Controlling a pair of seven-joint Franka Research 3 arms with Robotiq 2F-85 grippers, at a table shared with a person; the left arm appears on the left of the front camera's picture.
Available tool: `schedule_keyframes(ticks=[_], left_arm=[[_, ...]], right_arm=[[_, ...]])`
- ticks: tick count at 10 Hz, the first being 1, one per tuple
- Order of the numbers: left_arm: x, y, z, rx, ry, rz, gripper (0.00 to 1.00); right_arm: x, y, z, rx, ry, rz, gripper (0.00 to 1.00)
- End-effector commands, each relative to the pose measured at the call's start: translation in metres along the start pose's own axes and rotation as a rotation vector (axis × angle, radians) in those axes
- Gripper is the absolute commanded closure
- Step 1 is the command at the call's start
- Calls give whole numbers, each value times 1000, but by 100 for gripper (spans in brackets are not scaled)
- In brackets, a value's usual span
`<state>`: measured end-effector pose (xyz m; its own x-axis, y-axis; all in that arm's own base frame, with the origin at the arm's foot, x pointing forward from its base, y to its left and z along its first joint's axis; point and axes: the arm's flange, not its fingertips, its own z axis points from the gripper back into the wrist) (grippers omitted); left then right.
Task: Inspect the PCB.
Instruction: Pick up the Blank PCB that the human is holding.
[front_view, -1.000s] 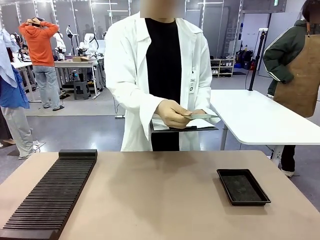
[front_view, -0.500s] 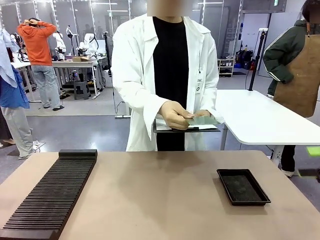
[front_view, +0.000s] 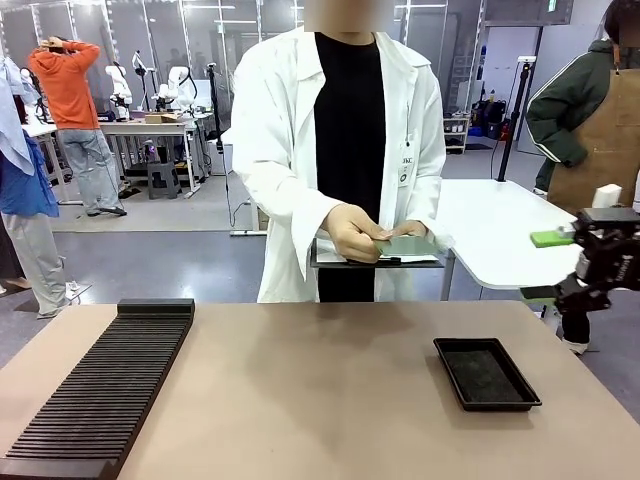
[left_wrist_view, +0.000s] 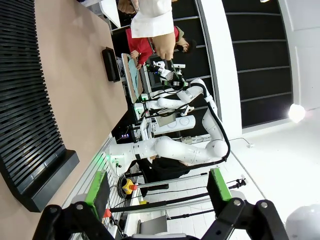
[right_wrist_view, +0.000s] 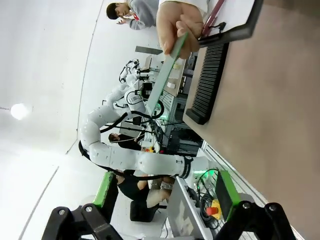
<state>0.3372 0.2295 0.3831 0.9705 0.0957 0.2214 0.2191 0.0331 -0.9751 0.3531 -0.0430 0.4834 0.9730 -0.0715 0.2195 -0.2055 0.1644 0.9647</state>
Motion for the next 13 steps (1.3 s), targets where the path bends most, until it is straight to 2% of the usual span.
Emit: schedule_keyframes(ticks=[1,6,11,12,13], left_arm=[[4,-1,2,15,4,7,0],[4,-1,2,15,4,7,0],[4,-1,2,15,4,7,0],[4,-1,2,15,4,7,0],[4,-1,2,15,4,7,0]], right_arm=[[23,3,-24,-6,9,-89,0],[60,9,-93,9,16,-158,0],[60,-2,-130,54,38,-236,0],[58,-2,-134,73,26,-232,39],[57,-1,-139,89,11,-230,59]])
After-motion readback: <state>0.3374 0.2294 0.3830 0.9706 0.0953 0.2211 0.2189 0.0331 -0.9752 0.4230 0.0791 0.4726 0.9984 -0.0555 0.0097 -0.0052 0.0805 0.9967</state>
